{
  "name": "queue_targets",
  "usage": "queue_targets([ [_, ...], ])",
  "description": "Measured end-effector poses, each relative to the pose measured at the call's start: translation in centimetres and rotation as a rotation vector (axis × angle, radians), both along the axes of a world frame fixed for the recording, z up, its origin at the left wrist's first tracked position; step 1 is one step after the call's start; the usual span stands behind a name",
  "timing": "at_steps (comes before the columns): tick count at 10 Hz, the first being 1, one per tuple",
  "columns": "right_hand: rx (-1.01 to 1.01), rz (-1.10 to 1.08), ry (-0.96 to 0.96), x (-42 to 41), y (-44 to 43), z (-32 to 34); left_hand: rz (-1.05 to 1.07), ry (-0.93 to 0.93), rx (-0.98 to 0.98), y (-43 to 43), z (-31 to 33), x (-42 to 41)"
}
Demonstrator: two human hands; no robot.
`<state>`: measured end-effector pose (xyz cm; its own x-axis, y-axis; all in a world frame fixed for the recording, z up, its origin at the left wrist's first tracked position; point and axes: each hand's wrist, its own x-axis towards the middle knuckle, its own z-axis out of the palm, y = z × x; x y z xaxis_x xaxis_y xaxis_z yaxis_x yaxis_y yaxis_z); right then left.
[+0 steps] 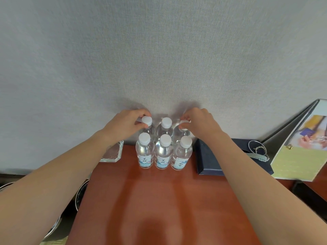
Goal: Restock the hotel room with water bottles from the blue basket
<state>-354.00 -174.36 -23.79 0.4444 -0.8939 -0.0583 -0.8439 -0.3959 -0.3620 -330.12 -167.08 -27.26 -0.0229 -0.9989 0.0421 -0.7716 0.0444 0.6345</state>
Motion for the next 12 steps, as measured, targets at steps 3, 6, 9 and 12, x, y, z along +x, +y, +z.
queue_targets([
  [3, -0.011, -0.039, 0.001, 0.3, 0.0, -0.3, 0.008, 0.020, -0.002, 0.0, -0.2, 0.1],
  [6, -0.013, -0.056, -0.007, 0.0, 0.4, -0.4, 0.016, -0.004, 0.004, 0.6, 0.4, -0.4],
  [9, -0.051, -0.067, -0.146, -0.3, 2.0, 1.7, 0.095, -0.093, -0.038, 2.9, 2.3, -0.6],
  [12, -0.235, 0.020, -0.303, 1.5, 4.9, 7.9, 0.405, -0.128, -0.261, 9.6, 7.8, 0.2],
])
